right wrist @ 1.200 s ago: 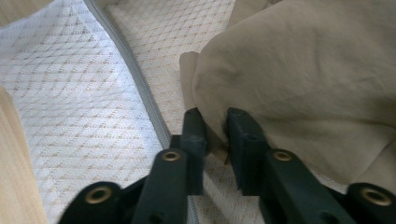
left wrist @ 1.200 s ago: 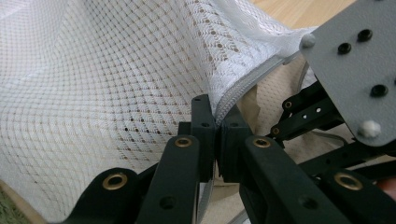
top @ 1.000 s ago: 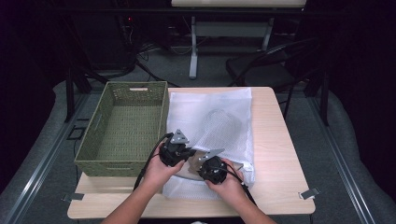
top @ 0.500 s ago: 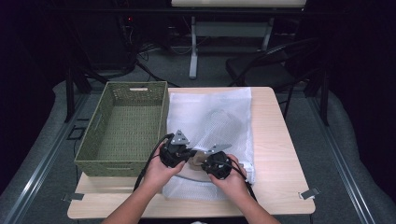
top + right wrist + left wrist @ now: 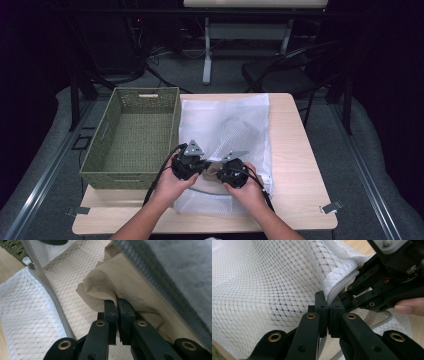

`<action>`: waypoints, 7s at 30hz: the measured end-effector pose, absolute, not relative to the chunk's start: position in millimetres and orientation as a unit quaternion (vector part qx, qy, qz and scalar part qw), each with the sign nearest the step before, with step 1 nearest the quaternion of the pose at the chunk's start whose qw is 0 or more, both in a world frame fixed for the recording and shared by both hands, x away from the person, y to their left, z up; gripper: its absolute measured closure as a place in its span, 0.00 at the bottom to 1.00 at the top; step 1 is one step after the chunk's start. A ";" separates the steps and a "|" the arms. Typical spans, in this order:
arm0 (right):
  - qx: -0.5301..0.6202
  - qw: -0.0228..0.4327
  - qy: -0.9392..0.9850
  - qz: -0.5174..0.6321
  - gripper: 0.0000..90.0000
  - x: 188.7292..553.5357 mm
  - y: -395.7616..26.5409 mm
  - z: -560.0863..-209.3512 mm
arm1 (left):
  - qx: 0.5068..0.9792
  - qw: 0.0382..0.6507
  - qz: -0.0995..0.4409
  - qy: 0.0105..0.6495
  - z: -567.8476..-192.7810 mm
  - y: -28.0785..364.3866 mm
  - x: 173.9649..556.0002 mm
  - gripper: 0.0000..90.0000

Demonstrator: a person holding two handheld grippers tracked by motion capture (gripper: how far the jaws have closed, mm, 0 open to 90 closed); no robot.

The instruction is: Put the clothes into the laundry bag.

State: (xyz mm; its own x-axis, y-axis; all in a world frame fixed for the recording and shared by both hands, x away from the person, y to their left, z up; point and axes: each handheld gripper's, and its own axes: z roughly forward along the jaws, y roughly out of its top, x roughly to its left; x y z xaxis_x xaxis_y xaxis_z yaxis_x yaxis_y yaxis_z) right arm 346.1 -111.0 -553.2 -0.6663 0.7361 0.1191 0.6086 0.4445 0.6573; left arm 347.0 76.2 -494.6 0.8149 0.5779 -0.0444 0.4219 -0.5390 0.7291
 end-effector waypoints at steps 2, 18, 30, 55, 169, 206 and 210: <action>0.398 0.094 0.847 0.341 0.97 347.6 -110.1 -553.1 | 0.871 0.385 0.101 0.287 -495.2 75.6 346.9 0.98; 0.422 0.106 0.826 0.360 0.97 361.3 -110.6 -547.5 | 0.874 0.382 0.098 0.284 -496.7 73.8 344.8 0.98; 0.432 0.139 0.818 0.353 0.97 375.9 -109.3 -544.9 | 0.876 0.381 0.093 0.280 -496.6 73.4 344.5 0.98; 0.449 0.139 0.810 0.352 0.95 380.8 -116.9 -546.6 | 0.874 0.383 0.097 0.283 -498.0 73.8 345.5 0.98; 0.428 0.208 0.796 0.374 0.99 311.0 -219.0 -505.9 | 0.894 0.328 0.156 0.262 -539.6 75.4 320.8 0.69; 0.433 0.190 0.806 0.355 0.99 308.9 -226.2 -510.7 | 0.909 0.294 0.140 0.261 -553.4 69.6 324.6 0.99; 0.434 0.185 0.813 0.342 0.99 305.1 -230.6 -514.7 | 0.914 0.294 0.129 0.249 -544.6 73.5 319.0 0.99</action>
